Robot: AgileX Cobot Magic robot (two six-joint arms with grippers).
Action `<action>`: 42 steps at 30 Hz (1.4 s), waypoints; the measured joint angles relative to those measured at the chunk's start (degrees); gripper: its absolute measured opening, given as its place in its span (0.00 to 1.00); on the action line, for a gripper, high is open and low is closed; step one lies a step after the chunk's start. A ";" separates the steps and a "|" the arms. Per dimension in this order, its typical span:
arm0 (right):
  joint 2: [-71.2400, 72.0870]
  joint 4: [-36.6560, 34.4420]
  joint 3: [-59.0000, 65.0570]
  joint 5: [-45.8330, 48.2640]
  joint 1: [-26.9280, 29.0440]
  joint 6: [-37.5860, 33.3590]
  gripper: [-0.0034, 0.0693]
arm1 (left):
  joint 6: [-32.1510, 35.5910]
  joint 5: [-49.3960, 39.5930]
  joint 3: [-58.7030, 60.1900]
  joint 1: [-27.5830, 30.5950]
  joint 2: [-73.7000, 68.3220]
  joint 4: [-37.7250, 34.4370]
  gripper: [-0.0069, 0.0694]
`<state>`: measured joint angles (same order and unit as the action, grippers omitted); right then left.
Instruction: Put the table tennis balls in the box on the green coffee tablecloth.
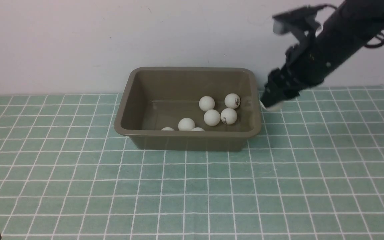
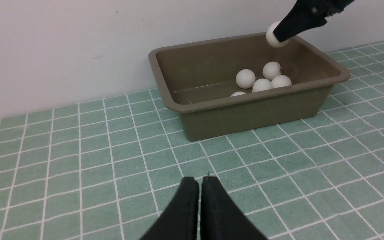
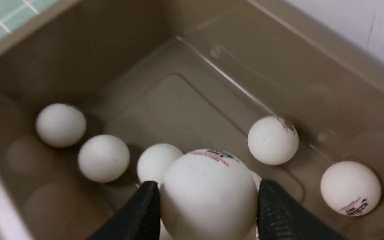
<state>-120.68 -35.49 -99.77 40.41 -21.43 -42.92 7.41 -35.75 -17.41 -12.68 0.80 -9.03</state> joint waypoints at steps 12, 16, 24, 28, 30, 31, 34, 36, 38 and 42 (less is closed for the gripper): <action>-4.46 -0.54 -0.41 -1.22 0.00 0.00 0.69 | 0.00 0.00 0.00 0.00 0.00 0.00 0.09; -2.95 -0.37 -2.40 0.85 0.12 0.00 0.70 | 0.00 0.00 0.00 0.00 0.00 0.00 0.09; 4.70 4.99 -8.06 8.86 1.66 0.00 0.60 | 0.00 0.00 0.00 0.00 0.00 0.00 0.09; 11.52 13.43 -9.21 11.34 3.93 0.70 0.42 | 0.00 0.00 0.00 0.00 0.00 0.00 0.09; 15.57 18.60 -9.32 13.03 6.14 2.43 0.30 | 0.00 0.00 0.00 0.00 0.00 0.00 0.09; 16.87 19.75 -9.32 13.58 7.07 3.10 0.25 | 0.00 0.00 0.00 0.00 0.00 0.00 0.09; 23.09 21.86 -9.49 16.23 13.07 5.64 0.08 | 0.00 0.00 0.00 0.00 0.00 0.00 0.09; 26.74 20.31 -9.49 18.20 17.65 6.27 0.04 | 0.00 0.00 0.00 0.00 0.00 0.00 0.09; 29.20 17.33 -9.49 20.32 20.74 6.23 0.03 | 0.00 0.00 0.00 0.00 0.00 0.00 0.09; 32.97 13.76 -7.45 21.28 23.48 5.30 0.03 | 0.00 -0.07 0.00 0.00 0.00 0.00 0.09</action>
<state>-87.71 -21.72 -107.22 61.69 2.06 -37.62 7.41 -35.82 -17.41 -12.68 0.80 -9.03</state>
